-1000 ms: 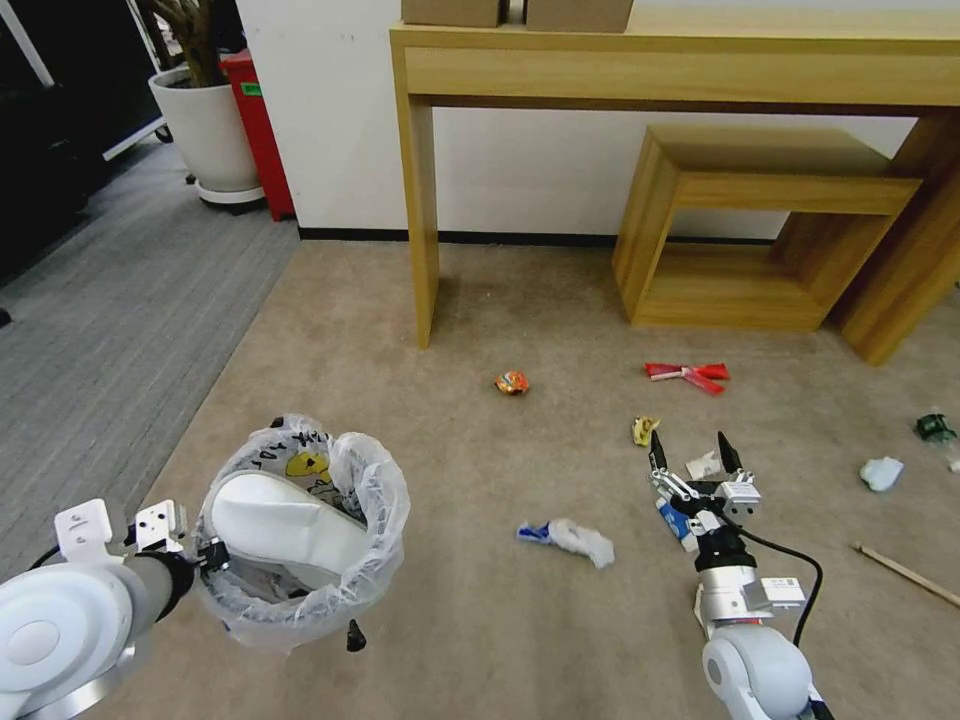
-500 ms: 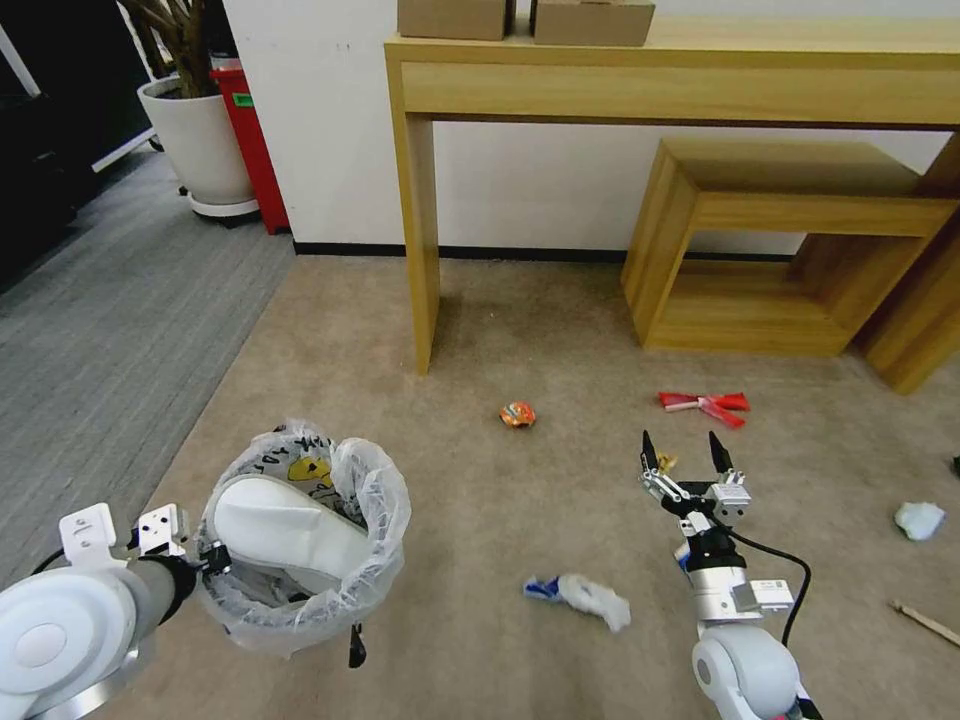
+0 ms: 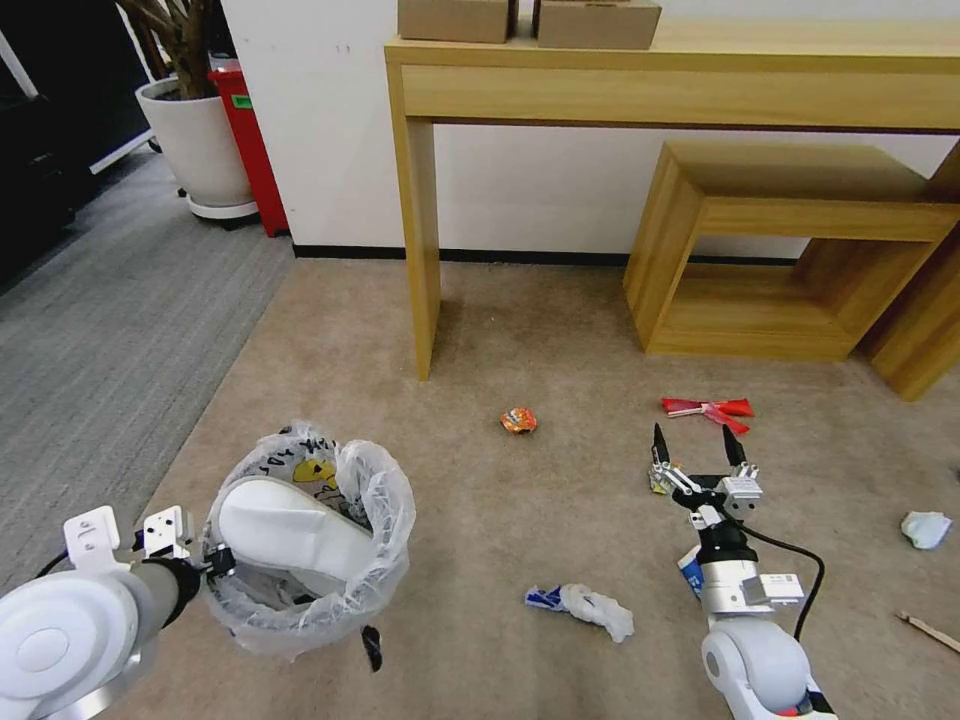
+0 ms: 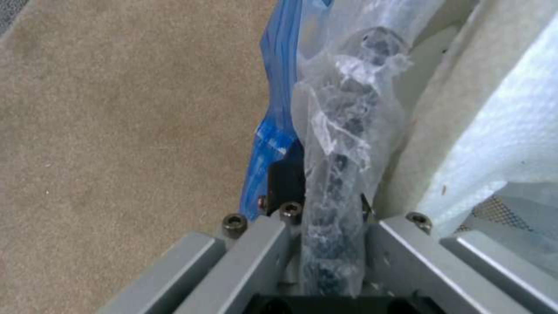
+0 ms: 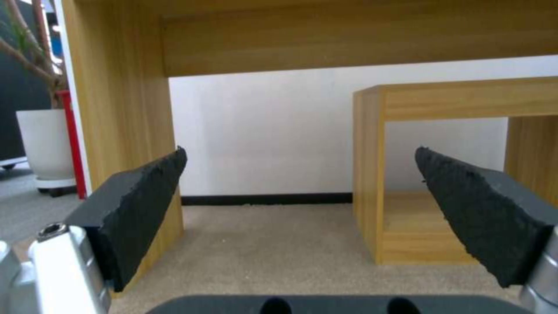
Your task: Pick up the trash bin and place the garbage on the floor into it.
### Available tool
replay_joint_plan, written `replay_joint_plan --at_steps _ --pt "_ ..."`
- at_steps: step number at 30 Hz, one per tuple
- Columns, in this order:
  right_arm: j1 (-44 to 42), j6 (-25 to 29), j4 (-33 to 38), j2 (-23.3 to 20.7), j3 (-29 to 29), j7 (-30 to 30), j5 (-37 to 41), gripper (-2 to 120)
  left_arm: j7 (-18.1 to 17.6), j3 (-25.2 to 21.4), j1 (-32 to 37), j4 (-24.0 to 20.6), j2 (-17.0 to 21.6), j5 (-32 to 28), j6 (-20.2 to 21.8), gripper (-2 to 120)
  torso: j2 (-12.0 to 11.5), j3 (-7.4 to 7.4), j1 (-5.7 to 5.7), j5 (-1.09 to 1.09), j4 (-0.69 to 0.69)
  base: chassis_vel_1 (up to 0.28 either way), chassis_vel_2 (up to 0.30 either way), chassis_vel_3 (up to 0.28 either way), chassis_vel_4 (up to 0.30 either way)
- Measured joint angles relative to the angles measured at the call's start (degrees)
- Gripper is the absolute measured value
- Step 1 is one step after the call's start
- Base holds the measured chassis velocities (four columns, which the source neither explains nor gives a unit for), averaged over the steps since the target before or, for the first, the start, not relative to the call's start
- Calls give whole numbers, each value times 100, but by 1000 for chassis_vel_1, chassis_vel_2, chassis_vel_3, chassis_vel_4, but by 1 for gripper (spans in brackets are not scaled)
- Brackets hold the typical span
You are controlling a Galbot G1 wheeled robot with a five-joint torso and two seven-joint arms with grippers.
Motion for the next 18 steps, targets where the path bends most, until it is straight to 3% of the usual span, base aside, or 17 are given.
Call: replay_joint_plan --at_steps 18 --pt "59 44 24 -94 40 -1 122 100 141 -32 50 -52 0 20 32 0 0 0 1 -1 0 0 0 0 0"
